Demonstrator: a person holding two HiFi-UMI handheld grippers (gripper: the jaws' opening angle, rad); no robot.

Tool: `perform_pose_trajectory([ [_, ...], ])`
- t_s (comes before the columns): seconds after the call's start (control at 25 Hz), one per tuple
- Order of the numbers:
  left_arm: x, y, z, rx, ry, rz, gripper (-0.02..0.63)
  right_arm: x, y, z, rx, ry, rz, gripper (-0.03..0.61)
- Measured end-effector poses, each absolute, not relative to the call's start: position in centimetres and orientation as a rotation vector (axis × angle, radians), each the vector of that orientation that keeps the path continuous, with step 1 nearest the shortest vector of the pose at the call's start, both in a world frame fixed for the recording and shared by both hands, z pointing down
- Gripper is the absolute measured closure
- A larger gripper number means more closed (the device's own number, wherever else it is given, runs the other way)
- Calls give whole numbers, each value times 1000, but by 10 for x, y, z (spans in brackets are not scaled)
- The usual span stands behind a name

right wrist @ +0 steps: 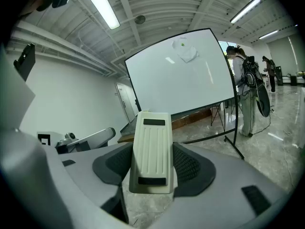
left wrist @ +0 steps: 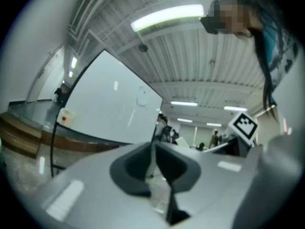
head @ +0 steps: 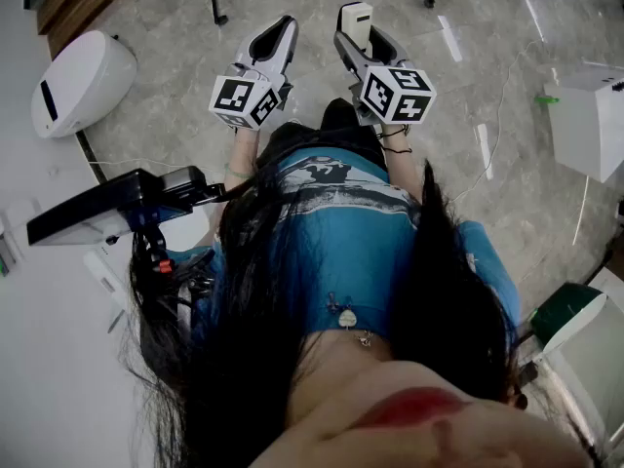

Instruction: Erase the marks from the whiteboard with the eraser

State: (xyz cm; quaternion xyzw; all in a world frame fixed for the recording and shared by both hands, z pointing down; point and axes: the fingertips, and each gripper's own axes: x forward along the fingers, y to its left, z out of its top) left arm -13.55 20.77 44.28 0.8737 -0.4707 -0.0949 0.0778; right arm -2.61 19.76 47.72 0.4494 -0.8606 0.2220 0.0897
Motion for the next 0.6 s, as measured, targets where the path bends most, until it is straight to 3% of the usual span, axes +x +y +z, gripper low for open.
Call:
perform_pose_trajectory([
  [0.28, -128, 204, 453, 2583, -1404, -270, 595, -16, 193, 483, 1345, -2539, 686, 321],
  [0.6, -114, 116, 458, 2558, -1449, -242, 595, 8, 96, 485, 1344, -2562, 711, 321],
])
